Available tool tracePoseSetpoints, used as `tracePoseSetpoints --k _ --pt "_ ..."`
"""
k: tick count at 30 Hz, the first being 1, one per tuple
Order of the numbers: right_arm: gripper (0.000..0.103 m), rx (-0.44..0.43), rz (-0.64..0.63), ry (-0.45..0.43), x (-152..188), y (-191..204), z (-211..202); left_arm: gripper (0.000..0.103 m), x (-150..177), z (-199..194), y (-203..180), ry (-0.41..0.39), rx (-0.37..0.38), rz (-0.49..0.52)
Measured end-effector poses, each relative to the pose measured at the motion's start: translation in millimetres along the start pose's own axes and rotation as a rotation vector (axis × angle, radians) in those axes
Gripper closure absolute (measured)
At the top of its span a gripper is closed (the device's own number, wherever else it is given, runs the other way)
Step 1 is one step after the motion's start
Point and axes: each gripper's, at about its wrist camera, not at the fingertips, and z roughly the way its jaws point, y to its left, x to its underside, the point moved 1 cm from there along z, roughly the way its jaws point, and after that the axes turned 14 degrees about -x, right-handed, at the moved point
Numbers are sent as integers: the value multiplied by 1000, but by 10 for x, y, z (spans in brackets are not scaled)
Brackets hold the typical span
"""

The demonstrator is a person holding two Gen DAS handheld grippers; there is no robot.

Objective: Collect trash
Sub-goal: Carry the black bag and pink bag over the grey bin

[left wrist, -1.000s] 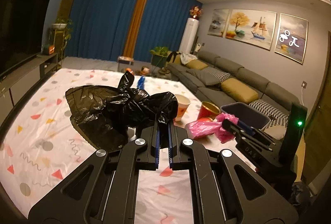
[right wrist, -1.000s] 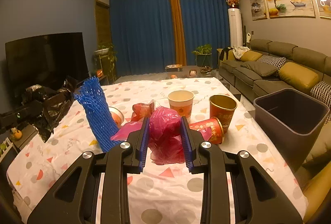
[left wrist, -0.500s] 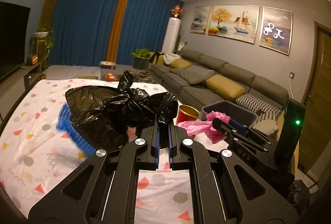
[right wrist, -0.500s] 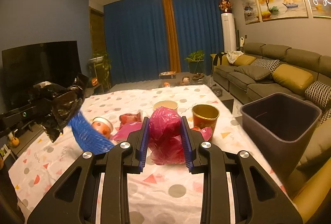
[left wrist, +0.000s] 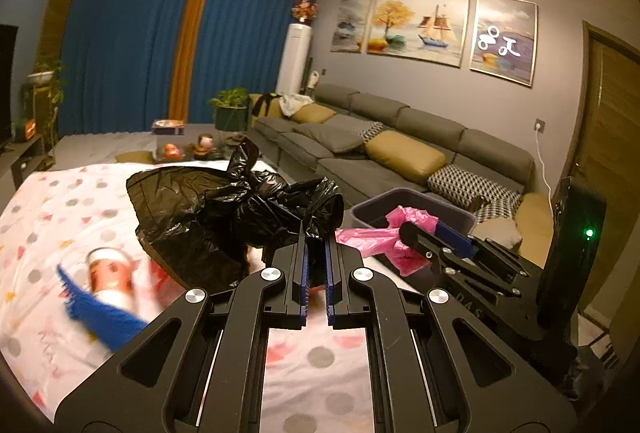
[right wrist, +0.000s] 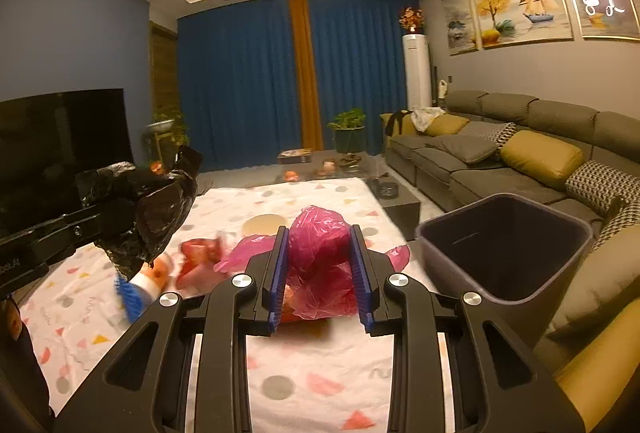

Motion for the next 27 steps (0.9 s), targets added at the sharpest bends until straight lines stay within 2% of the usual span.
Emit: tracePoseSetpoints --k 7,27 --pt "73 70 7 2 -33 -273 43 98 -120 336 -405 9 51 43" --pt "73 324 81 -39 -109 -1465 -90 98 -273 1366 -1598 31 227 137"
